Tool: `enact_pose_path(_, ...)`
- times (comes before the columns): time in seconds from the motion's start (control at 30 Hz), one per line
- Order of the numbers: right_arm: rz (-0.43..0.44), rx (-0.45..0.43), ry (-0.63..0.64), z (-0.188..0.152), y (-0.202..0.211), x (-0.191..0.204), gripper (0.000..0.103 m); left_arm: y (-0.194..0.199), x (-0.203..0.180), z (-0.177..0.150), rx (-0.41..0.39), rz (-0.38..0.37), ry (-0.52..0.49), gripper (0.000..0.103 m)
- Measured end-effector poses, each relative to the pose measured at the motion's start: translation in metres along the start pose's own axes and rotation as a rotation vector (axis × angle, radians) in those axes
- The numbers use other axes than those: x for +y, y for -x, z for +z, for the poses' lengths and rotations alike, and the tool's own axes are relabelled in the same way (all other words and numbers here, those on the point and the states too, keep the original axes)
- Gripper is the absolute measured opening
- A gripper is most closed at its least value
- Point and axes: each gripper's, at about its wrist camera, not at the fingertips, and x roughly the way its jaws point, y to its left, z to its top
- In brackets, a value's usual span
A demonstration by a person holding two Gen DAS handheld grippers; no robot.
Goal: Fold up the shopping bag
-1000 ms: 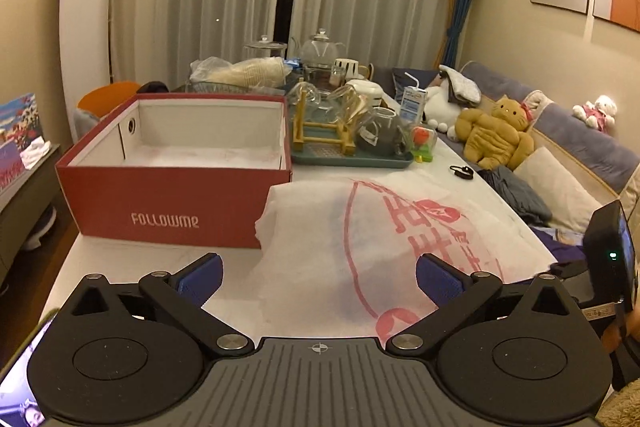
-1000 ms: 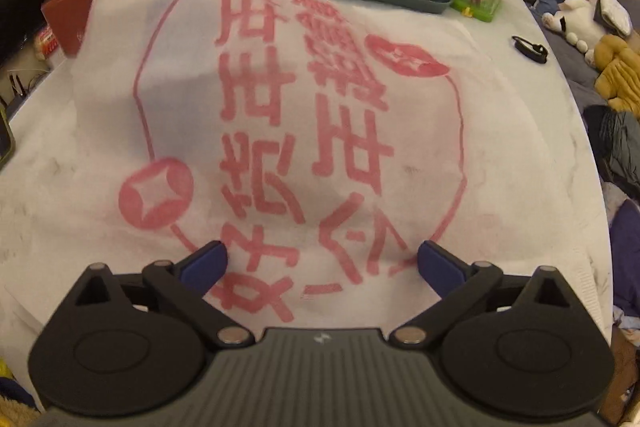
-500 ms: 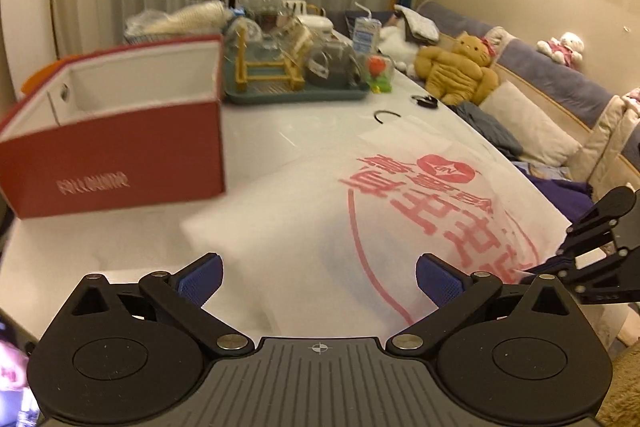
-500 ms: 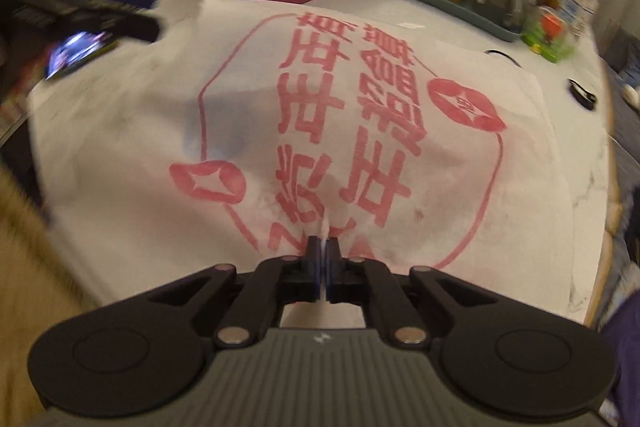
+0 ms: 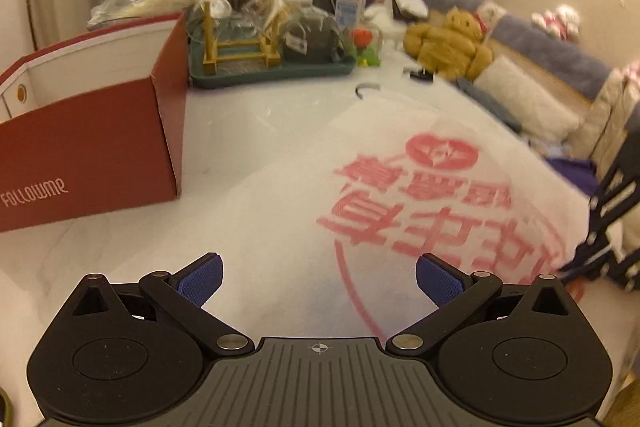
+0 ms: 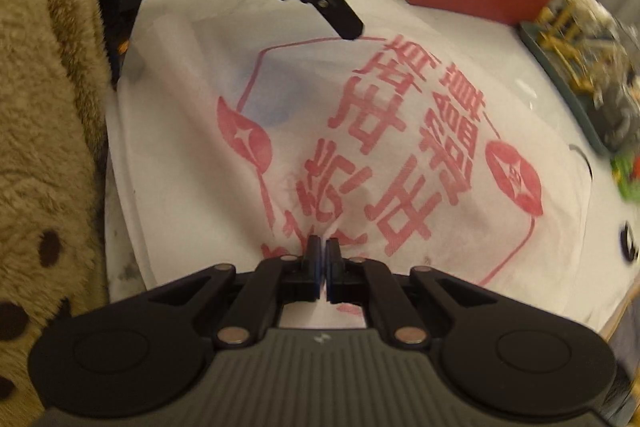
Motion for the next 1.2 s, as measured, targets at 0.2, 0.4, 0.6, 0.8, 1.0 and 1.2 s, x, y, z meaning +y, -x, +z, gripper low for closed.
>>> enact_pose_path(0.2, 0.079, 0.042, 0.095, 0.007, -0.007, -0.017, 0.002, -0.01, 0.002, -0.005, 0.079, 0.049, -0.048, 0.103)
enact_pose_path(0.4, 0.052, 0.007, -0.006, 0.008, -0.009, -0.026, 0.002, 0.002, 0.001, -0.008, 0.051, 0.057, -0.043, 0.083)
enact_pose_path(0.6, -0.09, -0.133, -0.23, 0.001, 0.002, -0.014, 0.006, 0.011, 0.014, -0.004, 0.039, 0.121, 0.002, 0.003)
enact_pose_path(0.8, -0.12, -0.309, -0.625, -0.02, 0.05, -0.011, 0.056, 0.013, 0.01, -0.006, 0.035, 0.161, -0.1, 0.003)
enact_pose_path(1.0, -0.303, -0.203, -0.671, -0.036, 0.051, 0.012, 0.083, 0.011, 0.026, 0.002, 0.044, 0.261, 0.036, 0.003)
enact_pose_path(1.2, -0.374, -0.119, -0.669, -0.039, 0.031, 0.023, 0.083, 0.027, 0.021, -0.005, -0.05, 0.211, 0.008, 0.004)
